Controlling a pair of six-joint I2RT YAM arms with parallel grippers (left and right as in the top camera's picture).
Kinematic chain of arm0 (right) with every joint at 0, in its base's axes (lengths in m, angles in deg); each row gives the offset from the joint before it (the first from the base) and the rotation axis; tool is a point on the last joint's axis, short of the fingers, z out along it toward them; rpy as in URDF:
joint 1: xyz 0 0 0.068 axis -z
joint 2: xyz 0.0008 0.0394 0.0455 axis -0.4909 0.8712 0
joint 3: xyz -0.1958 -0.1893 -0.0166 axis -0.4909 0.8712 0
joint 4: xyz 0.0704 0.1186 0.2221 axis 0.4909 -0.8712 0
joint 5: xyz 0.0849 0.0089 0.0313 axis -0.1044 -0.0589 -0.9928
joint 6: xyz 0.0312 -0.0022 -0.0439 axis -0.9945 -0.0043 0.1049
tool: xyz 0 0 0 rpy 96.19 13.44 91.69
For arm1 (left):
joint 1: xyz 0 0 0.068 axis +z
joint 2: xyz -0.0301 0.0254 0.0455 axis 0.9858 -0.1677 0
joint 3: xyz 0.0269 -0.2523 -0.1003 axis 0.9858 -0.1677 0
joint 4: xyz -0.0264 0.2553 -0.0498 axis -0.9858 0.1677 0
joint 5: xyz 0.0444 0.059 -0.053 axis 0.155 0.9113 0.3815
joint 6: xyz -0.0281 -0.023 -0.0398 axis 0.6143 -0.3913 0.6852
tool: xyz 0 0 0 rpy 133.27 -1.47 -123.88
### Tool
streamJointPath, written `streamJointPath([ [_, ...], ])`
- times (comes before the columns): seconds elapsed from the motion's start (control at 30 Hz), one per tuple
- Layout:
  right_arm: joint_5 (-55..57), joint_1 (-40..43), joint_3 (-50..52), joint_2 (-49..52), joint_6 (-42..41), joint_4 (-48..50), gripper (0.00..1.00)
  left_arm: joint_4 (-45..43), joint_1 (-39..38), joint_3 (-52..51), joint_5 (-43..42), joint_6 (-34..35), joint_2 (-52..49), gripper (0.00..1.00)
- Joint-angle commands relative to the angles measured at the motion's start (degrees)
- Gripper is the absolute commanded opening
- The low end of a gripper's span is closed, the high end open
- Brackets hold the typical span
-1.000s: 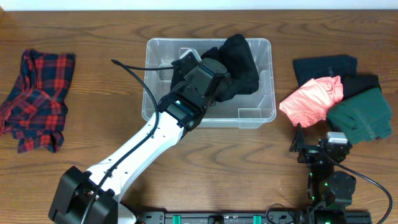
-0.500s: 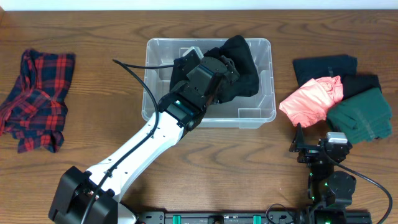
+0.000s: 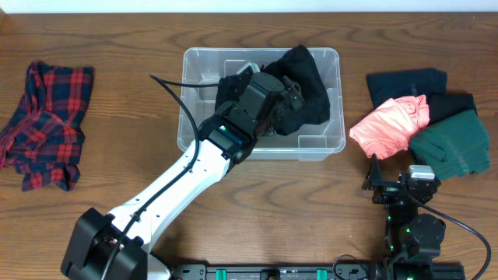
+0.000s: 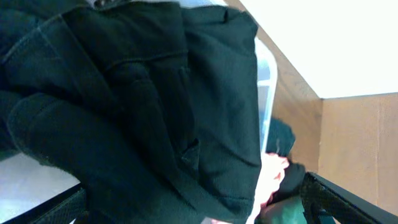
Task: Pack container
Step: 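Lower and spread the black garment in the bin, release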
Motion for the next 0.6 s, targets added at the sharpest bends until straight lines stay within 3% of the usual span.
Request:
streamJointPath([
  [0.0, -0.20, -0.59, 0.11, 0.00, 0.85, -0.20, 0.99, 0.92, 0.09, 2.58, -0.90, -1.64, 0.46, 0.98],
  [0.57, -0.20, -0.59, 0.11, 0.00, 0.85, -0.20, 0.99, 3.76, 0.85, 2.58, 3.06, -13.79, 0.46, 0.98],
])
